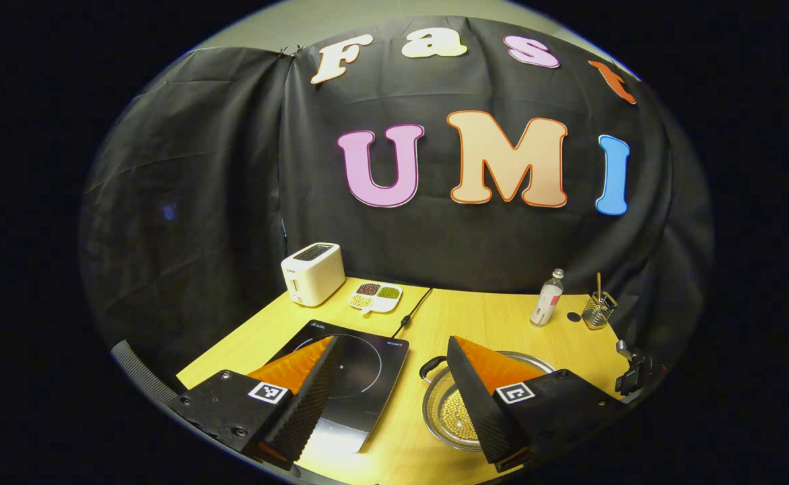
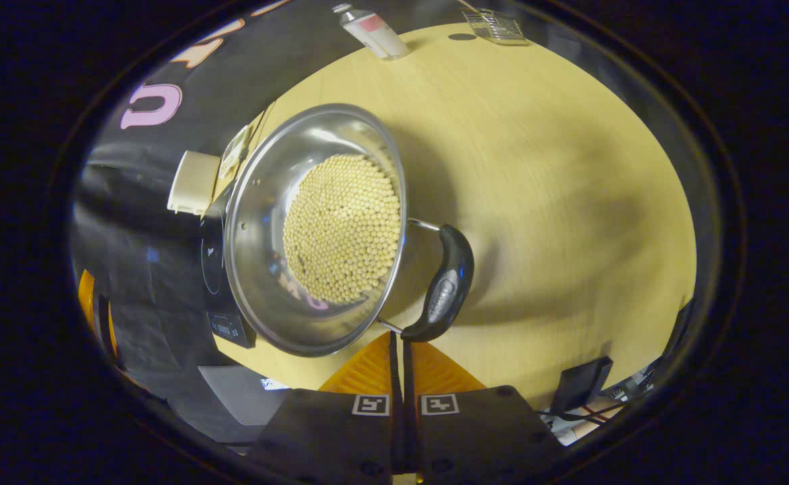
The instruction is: First push the handle of the pot to place it horizontally, then grasp the pot with both hands and set it on the induction cooktop.
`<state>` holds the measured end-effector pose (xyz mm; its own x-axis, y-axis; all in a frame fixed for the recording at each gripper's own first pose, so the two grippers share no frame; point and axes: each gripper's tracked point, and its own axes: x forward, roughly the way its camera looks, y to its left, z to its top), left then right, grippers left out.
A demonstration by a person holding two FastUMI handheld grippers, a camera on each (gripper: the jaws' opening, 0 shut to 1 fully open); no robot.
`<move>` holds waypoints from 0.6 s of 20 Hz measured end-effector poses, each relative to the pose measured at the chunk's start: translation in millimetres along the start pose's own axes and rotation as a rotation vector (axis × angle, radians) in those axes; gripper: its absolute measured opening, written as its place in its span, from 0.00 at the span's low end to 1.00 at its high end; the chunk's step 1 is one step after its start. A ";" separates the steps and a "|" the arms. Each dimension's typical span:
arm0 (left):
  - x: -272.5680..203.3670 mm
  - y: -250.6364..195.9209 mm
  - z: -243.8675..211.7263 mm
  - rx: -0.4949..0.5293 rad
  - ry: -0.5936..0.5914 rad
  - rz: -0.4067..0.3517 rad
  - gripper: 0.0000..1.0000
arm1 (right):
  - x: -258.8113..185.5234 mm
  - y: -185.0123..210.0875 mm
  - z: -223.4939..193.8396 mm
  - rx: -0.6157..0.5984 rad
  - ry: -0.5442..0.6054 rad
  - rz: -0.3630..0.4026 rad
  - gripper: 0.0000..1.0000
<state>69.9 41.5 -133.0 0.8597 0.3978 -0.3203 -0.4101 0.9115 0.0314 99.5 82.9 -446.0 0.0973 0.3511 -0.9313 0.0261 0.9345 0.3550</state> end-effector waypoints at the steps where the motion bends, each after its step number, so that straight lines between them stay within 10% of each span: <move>1: 1.3 -0.5 -2.3 -0.003 0.007 -0.001 0.96 | 2.2 -0.2 5.1 0.007 -0.007 -0.003 0.00; 12: 4.1 20.4 -20.4 -0.027 0.072 0.061 0.96 | 6.9 -11.9 62.3 0.048 -0.081 -0.042 0.03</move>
<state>58.8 59.6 -153.0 0.8092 0.4434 -0.3854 -0.4703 0.8821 0.0275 161.9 70.6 -451.5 0.1756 0.3041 -0.9363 0.0798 0.9436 0.3214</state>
